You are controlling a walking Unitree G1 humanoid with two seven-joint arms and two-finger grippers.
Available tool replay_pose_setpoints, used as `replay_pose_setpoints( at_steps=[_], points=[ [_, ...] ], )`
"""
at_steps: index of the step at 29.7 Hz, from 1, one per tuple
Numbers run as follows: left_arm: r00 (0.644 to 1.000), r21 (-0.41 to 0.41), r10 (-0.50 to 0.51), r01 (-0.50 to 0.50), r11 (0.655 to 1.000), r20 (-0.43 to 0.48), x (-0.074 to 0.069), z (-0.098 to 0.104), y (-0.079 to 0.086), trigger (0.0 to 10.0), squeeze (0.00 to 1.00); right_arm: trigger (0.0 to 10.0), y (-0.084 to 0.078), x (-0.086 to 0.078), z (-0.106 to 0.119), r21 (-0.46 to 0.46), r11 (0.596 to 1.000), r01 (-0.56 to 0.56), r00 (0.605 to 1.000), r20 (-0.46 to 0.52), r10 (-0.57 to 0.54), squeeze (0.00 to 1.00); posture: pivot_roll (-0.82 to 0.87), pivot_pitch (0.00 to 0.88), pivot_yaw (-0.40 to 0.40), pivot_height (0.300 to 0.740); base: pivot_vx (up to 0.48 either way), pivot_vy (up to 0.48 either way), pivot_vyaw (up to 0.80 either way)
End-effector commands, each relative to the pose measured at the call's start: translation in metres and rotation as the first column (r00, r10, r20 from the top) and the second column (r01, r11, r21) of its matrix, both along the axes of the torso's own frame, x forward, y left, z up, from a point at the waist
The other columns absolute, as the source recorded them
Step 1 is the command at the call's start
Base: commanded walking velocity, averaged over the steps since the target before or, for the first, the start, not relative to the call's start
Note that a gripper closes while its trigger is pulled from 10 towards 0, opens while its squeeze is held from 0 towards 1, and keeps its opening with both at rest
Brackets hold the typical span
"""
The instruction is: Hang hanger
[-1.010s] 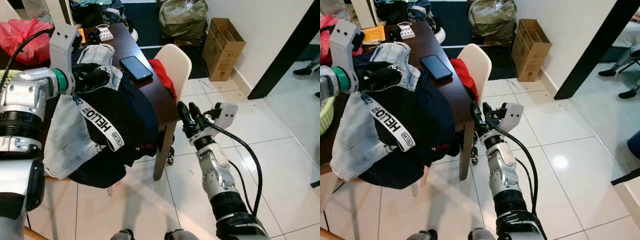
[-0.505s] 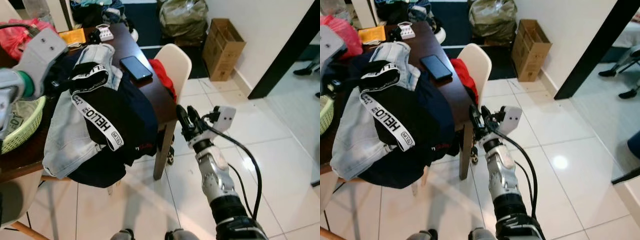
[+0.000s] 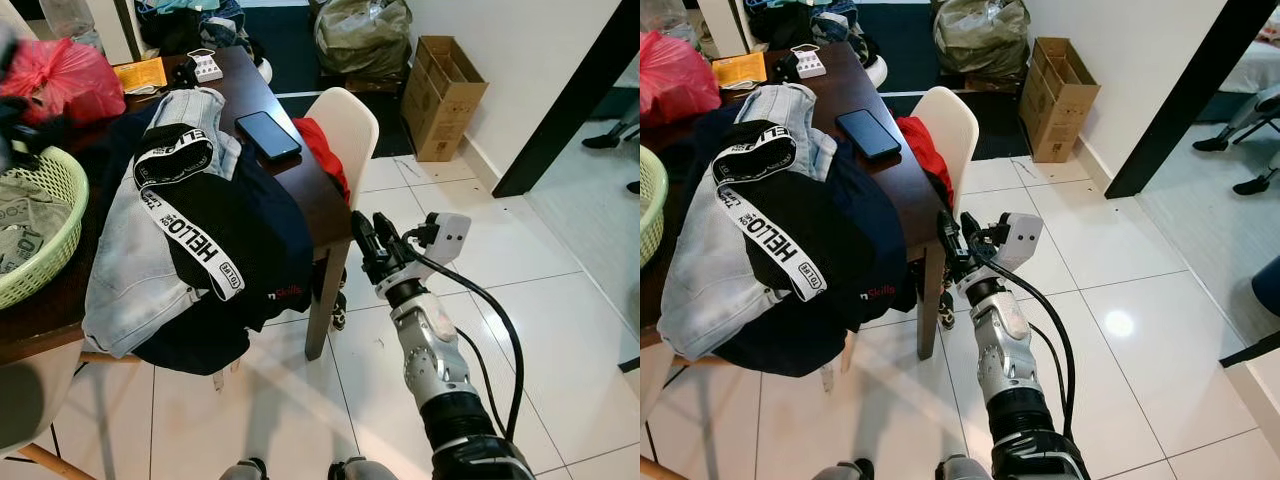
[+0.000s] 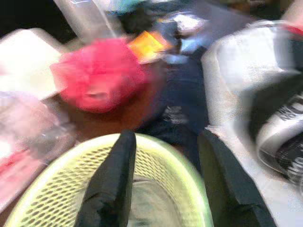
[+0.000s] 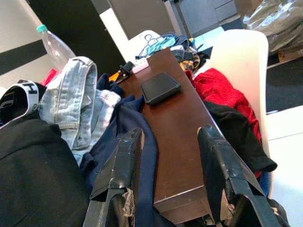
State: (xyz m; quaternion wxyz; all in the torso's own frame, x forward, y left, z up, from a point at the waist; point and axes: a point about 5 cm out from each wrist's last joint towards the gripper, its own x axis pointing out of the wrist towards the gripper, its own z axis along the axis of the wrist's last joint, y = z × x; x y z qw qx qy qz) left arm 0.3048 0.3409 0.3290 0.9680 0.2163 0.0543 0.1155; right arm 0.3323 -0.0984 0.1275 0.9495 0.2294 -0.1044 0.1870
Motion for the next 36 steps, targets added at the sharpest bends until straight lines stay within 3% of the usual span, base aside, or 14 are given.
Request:
replay_pose_setpoints(
  at_steps=[1, 3, 5, 9, 14, 17, 25, 36],
  points=[
    [0.993, -0.003, 0.115, -0.115, 0.993, -0.002, -0.005, -0.011, 0.018, 10.0, 1.0, 10.0, -0.002, -0.003, -0.005, -0.005, 1.0, -0.002, 1.0, -0.02, 0.002, 0.0, 0.09, 0.072, -0.013, 0.74, 0.0, 0.0, 0.0],
    [0.99, -0.002, 0.139, -0.139, 0.99, -0.005, -0.006, -0.017, 0.022, 10.0, 1.0, 10.0, -0.002, -0.003, -0.006, -0.005, 1.0, -0.003, 1.0, -0.021, 0.003, 0.0, 0.09, 0.072, -0.013, 0.74, 0.0, 0.0, 0.0],
    [0.988, -0.033, 0.153, -0.153, 0.988, 0.0, -0.002, -0.038, 0.025, 10.0, 1.0, 10.0, -0.001, -0.002, -0.005, -0.007, 1.0, -0.005, 1.0, -0.023, 0.005, 0.0, 0.09, 0.079, -0.013, 0.74, 0.0, 0.0, 0.0],
    [0.988, -0.039, 0.157, -0.157, 0.987, 0.0, -0.001, -0.047, 0.027, 10.0, 1.0, 10.0, -0.001, -0.002, -0.005, -0.008, 1.0, -0.006, 1.0, -0.023, 0.006, 0.0, 0.09, 0.079, -0.013, 0.74, 0.0, 0.0, 0.0],
    [0.988, -0.076, 0.157, -0.157, 0.985, -0.008, 0.003, -0.081, 0.036, 10.0, 1.0, 10.0, -0.002, -0.002, -0.006, -0.018, 1.0, -0.007, 1.0, -0.027, 0.006, 0.0, 0.08, 0.087, -0.012, 0.74, 0.0, 0.0, 0.0],
    [0.988, -0.076, 0.157, -0.157, 0.985, -0.008, 0.003, -0.081, 0.036, 10.0, 1.0, 10.0, -0.002, -0.002, -0.006, -0.018, 1.0, -0.007, 1.0, -0.027, 0.006, 0.0, 0.08, 0.087, -0.012, 0.74, 0.0, 0.0, 0.0],
    [0.982, -0.164, 0.183, -0.188, 0.968, -0.049, 0.008, -0.118, 0.049, 10.0, 1.0, 10.0, -0.004, -0.004, -0.009, -0.038, 0.999, -0.013, 0.999, -0.038, 0.011, 0.0, 0.07, 0.102, -0.019, 0.74, 0.0, 0.0, 0.0],
    [0.965, -0.228, 0.215, -0.246, 0.942, -0.151, 0.006, -0.154, 0.048, 10.0, 1.0, 10.0, -0.008, -0.008, -0.013, -0.065, 0.997, -0.028, 0.998, -0.058, 0.025, 0.0, 0.06, 0.122, -0.038, 0.74, 0.0, 0.0, 0.0]
  ],
)
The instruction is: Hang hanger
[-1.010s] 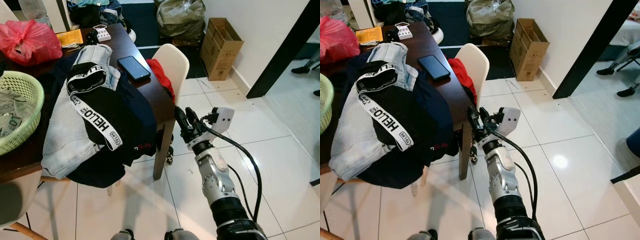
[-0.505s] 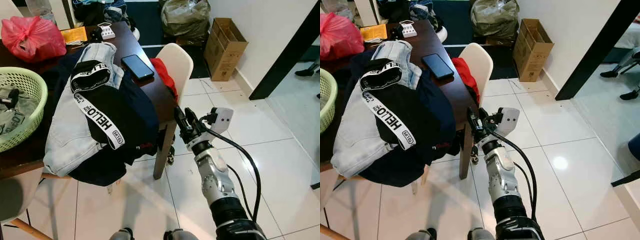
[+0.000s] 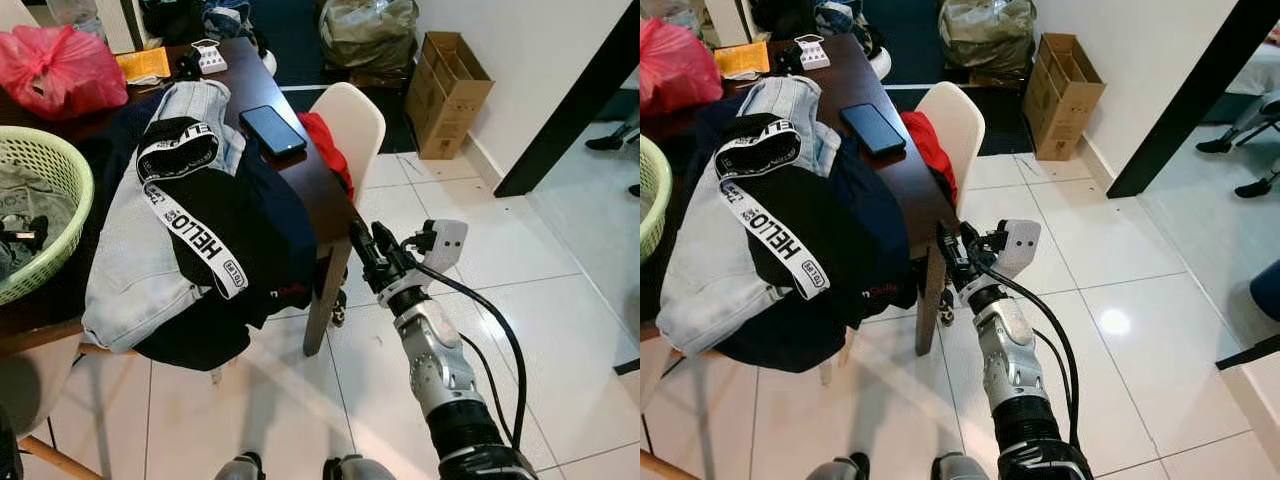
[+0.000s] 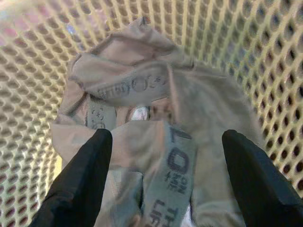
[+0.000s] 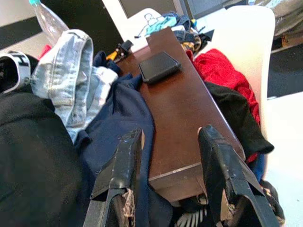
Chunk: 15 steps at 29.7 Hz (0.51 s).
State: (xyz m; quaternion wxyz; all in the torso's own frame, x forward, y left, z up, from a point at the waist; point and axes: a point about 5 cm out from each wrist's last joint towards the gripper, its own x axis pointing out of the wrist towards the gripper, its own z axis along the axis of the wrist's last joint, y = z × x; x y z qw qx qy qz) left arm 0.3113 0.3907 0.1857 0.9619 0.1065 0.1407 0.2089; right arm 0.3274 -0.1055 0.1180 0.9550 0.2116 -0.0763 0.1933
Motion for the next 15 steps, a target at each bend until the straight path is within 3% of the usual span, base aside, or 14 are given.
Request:
replay_pose_setpoints(
  at_steps=[1, 4, 5, 15],
  points=[
    [1.0, -0.039, -0.006, 0.005, 0.999, -0.021, 0.0, -0.013, -0.002, 10.0, 1.0, 10.0, -0.001, -0.003, -0.004, -0.019, 1.0, -0.01, 1.0, -0.013, 0.01, 0.0, 0.06, 0.124, -0.038, 0.74, 0.0, 0.0, 0.0],
    [0.999, -0.153, -0.001, -0.006, 0.988, -0.043, 0.002, -0.025, -0.005, 10.0, 0.93, 10.0, 0.0, -0.001, -0.001, -0.022, 1.0, -0.021, 1.0, -0.012, 0.021, 0.0, 0.05, 0.128, -0.049, 0.74, 0.0, 0.0, 0.0],
    [0.999, -0.186, 0.01, -0.018, 0.982, -0.045, 0.002, -0.027, -0.006, 10.0, 0.0, 10.0, 0.001, -0.001, 0.0, -0.022, 0.999, -0.026, 1.0, -0.01, 0.025, 0.0, 0.05, 0.129, -0.052, 0.74, 0.0, 0.0, 0.0],
    [0.997, -0.261, 0.05, -0.063, 0.963, -0.055, 0.001, -0.032, -0.005, 10.0, 0.0, 10.0, 0.004, 0.001, 0.004, -0.02, 0.999, -0.041, 0.999, -0.006, 0.041, 0.0, 0.06, 0.129, -0.059, 0.74, 0.0, 0.0, 0.0]
  ],
)
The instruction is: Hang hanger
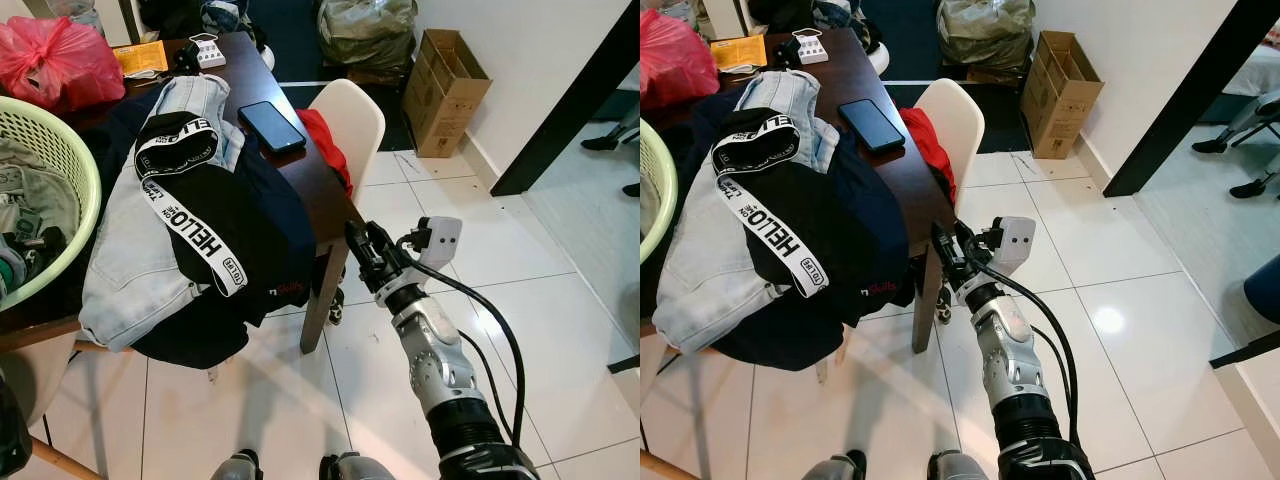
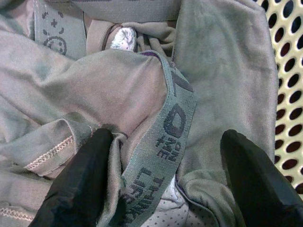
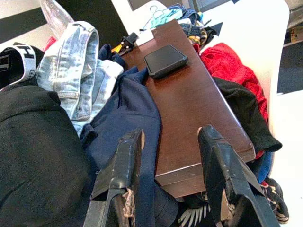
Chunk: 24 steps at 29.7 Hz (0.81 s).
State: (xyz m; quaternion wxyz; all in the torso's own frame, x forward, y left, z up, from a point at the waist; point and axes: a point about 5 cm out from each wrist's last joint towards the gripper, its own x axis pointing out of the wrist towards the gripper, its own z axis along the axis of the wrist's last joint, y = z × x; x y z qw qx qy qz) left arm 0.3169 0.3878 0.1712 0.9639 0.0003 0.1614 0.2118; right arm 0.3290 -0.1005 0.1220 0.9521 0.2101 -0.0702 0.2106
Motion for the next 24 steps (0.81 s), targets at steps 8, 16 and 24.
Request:
replay_pose_setpoints(
  at_steps=[8, 16, 24],
  points=[
    [0.998, -0.061, 0.014, -0.017, 0.998, -0.056, -0.005, -0.018, -0.001, 10.0, 0.0, 10.0, 0.0, 0.0, 0.0, -0.014, 1.0, -0.007, 1.0, -0.002, 0.007, 0.0, 0.06, 0.128, -0.06, 0.74, 0.0, 0.0, 0.0],
    [0.997, -0.173, 0.047, -0.058, 0.983, -0.063, -0.012, -0.03, 0.001, 0.0, 0.0, 10.0, 0.0, 0.002, 0.002, -0.023, 1.0, -0.014, 1.0, 0.001, 0.014, 0.0, 0.06, 0.102, -0.064, 0.74, 0.0, 0.0, 0.0],
    [0.997, -0.124, 0.036, -0.043, 0.991, -0.063, -0.012, -0.025, 0.004, 0.0, 0.0, 10.0, 0.001, 0.003, 0.004, -0.021, 1.0, -0.02, 1.0, 0.004, 0.02, 0.0, 0.06, 0.086, -0.064, 0.74, 0.0, 0.0, 0.0]
  ],
)
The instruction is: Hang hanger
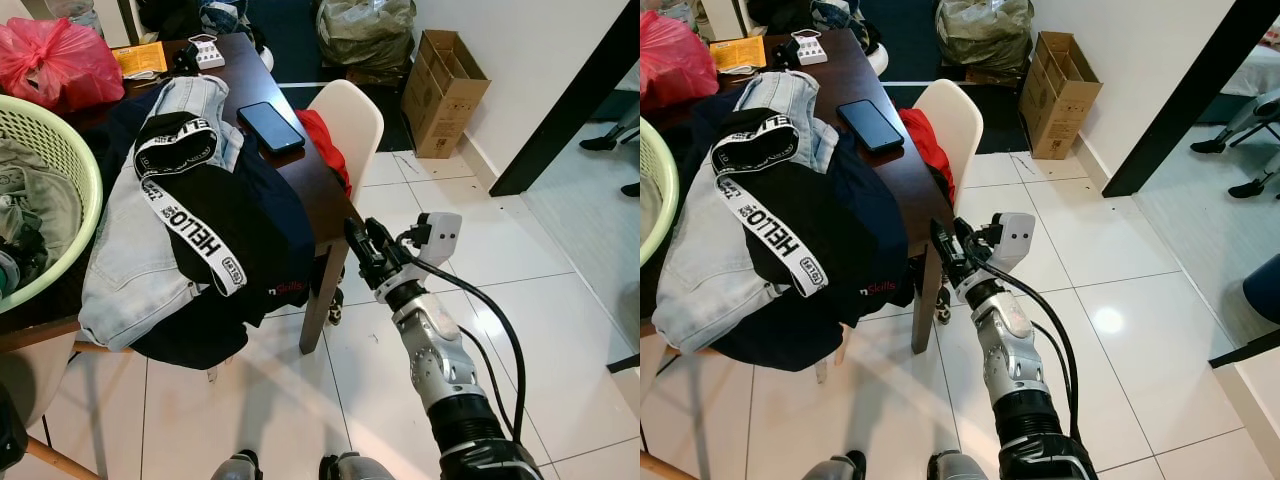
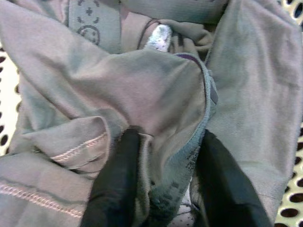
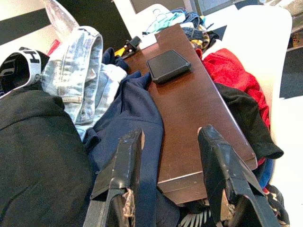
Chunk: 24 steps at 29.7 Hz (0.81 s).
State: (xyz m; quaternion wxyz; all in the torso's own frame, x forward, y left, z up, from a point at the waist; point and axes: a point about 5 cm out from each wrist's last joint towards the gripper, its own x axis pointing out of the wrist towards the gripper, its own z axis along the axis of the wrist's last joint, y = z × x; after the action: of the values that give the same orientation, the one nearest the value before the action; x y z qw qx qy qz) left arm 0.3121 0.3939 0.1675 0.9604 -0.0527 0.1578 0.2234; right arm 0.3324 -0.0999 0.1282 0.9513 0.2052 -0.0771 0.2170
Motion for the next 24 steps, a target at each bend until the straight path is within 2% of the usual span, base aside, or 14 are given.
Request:
replay_pose_setpoints(
  at_steps=[1, 3, 9, 11, 15, 21, 22, 23, 24],
  points=[
    [0.996, -0.031, -0.007, 0.005, 1.0, -0.088, -0.007, -0.022, -0.002, 0.0, 0.0, 10.0, 0.0, 0.0, -0.002, -0.014, 1.0, -0.011, 1.0, -0.013, 0.011, 0.0, 0.06, 0.086, -0.064, 0.74, 0.0, 0.0, 0.0],
    [0.995, 0.008, -0.018, 0.019, 1.0, -0.096, -0.006, -0.019, -0.002, 0.0, 0.0, 10.0, 0.0, 0.001, -0.001, -0.014, 1.0, -0.011, 1.0, -0.011, 0.011, 0.0, 0.06, 0.084, -0.066, 0.74, 0.0, 0.0, 0.0],
    [0.995, 0.046, -0.016, 0.021, 0.999, -0.095, -0.004, -0.015, -0.001, 0.0, 0.0, 10.0, 0.0, 0.003, 0.001, -0.013, 1.0, -0.011, 1.0, -0.005, 0.011, 0.0, 0.06, 0.082, -0.067, 0.74, 0.0, 0.0, 0.0],
    [0.996, 0.092, -0.006, 0.014, 0.996, -0.087, -0.003, -0.009, 0.001, 0.0, 0.0, 10.0, 0.0, 0.004, 0.002, -0.011, 1.0, -0.01, 1.0, -0.002, 0.01, 0.0, 0.06, 0.083, -0.066, 0.74, 0.0, 0.0, 0.0],
    [0.998, 0.133, 0.007, 0.001, 0.991, -0.057, -0.003, 0.0, 0.004, 0.0, 0.0, 10.0, 0.0, 0.005, 0.004, -0.007, 1.0, -0.007, 1.0, 0.003, 0.007, 0.0, 0.07, 0.083, -0.063, 0.74, 0.0, 0.0, 0.0],
    [0.999, 0.161, 0.015, -0.01, 0.987, -0.029, -0.003, 0.006, 0.007, 0.0, 0.0, 10.0, 0.0, 0.006, 0.005, -0.002, 1.0, -0.005, 1.0, 0.006, 0.005, 0.0, 0.06, 0.082, -0.06, 0.74, 0.0, 0.0, 0.0],
    [1.0, 0.184, 0.015, -0.018, 0.983, 0.018, -0.001, 0.015, 0.008, 0.0, 0.0, 10.0, 0.0, 0.006, 0.007, 0.003, 1.0, -0.003, 1.0, 0.011, 0.003, 0.0, 0.06, 0.084, -0.059, 0.74, 0.0, 0.0, 0.0],
    [1.0, 0.184, 0.015, -0.018, 0.983, 0.018, -0.001, 0.015, 0.008, 0.0, 0.0, 10.0, 0.0, 0.006, 0.007, 0.003, 1.0, -0.003, 1.0, 0.011, 0.003, 0.0, 0.06, 0.084, -0.059, 0.74, 0.0, 0.0, 0.0],
    [0.996, 0.204, -0.007, -0.011, 0.979, 0.086, 0.002, 0.026, 0.006, 0.0, 0.0, 10.0, -0.001, 0.006, 0.008, 0.006, 1.0, -0.001, 1.0, 0.014, 0.001, 0.0, 0.06, 0.083, -0.058, 0.74, 0.0, 0.0, 0.0]
  ],
)
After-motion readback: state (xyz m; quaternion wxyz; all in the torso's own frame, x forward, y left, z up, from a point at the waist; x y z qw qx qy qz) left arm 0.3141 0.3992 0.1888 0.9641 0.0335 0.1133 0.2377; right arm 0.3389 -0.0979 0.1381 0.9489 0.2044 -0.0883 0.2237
